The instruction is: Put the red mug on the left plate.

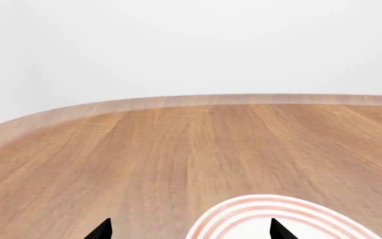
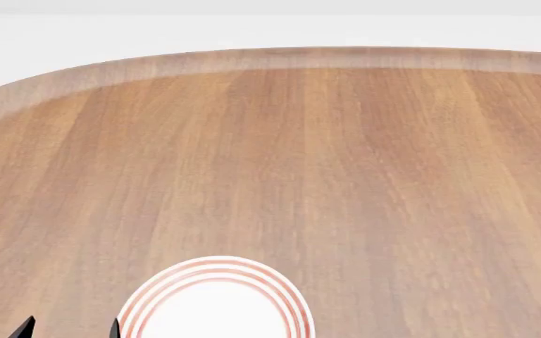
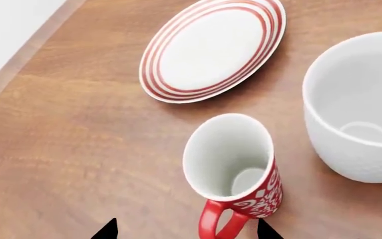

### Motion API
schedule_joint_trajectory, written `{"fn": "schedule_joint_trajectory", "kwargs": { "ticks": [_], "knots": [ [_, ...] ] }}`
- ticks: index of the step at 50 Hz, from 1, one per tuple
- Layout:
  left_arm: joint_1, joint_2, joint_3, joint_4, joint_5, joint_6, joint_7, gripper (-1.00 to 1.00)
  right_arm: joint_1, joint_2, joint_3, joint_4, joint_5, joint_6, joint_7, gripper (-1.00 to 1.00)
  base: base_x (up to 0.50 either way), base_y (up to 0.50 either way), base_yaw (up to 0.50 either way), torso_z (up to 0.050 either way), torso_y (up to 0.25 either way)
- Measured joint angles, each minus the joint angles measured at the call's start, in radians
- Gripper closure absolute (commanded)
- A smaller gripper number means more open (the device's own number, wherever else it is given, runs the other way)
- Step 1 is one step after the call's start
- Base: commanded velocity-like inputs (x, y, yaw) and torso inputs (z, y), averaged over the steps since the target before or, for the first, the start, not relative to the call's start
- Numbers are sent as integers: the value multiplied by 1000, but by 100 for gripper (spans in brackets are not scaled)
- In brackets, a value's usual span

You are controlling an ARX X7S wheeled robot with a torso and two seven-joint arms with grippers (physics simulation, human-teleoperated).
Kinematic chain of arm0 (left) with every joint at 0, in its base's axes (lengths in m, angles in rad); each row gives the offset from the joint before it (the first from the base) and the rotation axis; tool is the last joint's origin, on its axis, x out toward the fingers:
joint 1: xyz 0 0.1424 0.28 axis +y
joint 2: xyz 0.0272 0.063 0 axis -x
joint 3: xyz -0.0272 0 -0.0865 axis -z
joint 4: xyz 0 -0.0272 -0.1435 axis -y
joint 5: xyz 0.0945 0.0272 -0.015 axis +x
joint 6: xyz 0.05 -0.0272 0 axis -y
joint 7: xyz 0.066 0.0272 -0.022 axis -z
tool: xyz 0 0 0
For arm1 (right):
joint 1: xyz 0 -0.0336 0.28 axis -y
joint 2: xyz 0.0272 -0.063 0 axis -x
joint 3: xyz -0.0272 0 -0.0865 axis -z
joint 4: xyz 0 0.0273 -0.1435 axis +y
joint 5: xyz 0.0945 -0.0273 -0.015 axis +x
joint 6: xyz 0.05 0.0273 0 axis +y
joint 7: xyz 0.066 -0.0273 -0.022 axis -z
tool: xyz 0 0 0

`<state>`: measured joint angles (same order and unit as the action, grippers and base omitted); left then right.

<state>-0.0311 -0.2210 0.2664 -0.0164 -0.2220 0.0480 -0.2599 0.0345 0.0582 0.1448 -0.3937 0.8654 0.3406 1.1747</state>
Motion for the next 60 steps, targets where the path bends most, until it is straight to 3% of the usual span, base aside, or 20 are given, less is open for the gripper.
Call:
{"fn": "schedule_joint_trajectory", "kwargs": {
  "ticks": [60],
  "knots": [
    [-3,-18,24,0,-18,8,-20,-100,110,8,-101,260,-97,-137,84,-100,0,0,0,0,0]
  ]
}}
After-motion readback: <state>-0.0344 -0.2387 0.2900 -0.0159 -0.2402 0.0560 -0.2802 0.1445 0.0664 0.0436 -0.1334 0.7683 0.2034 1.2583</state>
